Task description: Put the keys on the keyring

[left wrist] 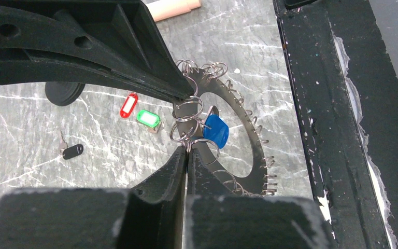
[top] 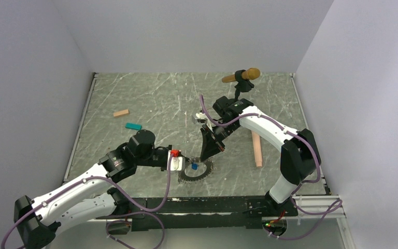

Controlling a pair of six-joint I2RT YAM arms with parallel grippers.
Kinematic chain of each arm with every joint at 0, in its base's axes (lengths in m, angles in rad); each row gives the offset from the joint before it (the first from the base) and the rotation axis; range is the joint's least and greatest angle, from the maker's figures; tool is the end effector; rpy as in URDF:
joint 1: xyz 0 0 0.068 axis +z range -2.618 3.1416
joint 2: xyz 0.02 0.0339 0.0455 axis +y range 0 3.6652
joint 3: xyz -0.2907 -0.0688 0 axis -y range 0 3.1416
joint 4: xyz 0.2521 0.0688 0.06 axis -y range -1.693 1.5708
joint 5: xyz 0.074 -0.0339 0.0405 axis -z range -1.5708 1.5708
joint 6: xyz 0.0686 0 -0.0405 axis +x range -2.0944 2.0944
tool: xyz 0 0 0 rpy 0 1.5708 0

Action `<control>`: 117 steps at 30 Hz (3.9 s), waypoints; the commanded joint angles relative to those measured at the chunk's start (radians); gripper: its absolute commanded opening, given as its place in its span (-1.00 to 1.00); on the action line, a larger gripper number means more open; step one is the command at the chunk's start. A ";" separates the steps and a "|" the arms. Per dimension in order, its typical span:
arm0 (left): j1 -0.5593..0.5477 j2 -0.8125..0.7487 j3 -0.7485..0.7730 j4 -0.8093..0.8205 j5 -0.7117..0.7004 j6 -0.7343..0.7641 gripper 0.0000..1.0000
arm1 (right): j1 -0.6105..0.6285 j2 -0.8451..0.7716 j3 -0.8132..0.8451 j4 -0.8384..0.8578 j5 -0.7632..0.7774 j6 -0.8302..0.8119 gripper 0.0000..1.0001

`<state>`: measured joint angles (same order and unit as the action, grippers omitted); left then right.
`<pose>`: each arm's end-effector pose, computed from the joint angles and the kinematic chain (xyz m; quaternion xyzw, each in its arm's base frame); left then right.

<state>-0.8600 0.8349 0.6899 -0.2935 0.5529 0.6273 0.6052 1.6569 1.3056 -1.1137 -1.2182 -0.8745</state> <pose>0.1050 -0.1772 0.2957 0.6574 0.4985 -0.2887 0.4858 0.2205 0.2308 0.2756 -0.5745 0.5845 0.5603 0.1197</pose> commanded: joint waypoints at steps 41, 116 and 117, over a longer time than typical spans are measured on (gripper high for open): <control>-0.105 0.060 0.138 -0.007 -0.032 0.020 -0.03 | -0.001 0.001 0.022 -0.033 -0.072 -0.039 -1.00; -0.266 0.021 0.031 0.068 -0.370 0.094 -0.31 | -0.001 0.017 0.030 -0.061 -0.106 -0.054 -1.00; -0.267 0.020 0.031 0.067 -0.368 0.094 -0.31 | -0.001 0.017 0.030 -0.061 -0.107 -0.055 -1.00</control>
<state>-1.1221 0.8795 0.7231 -0.2626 0.1501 0.7216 0.6037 1.6749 1.3056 -1.1538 -1.2430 -0.8993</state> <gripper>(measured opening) 0.348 0.023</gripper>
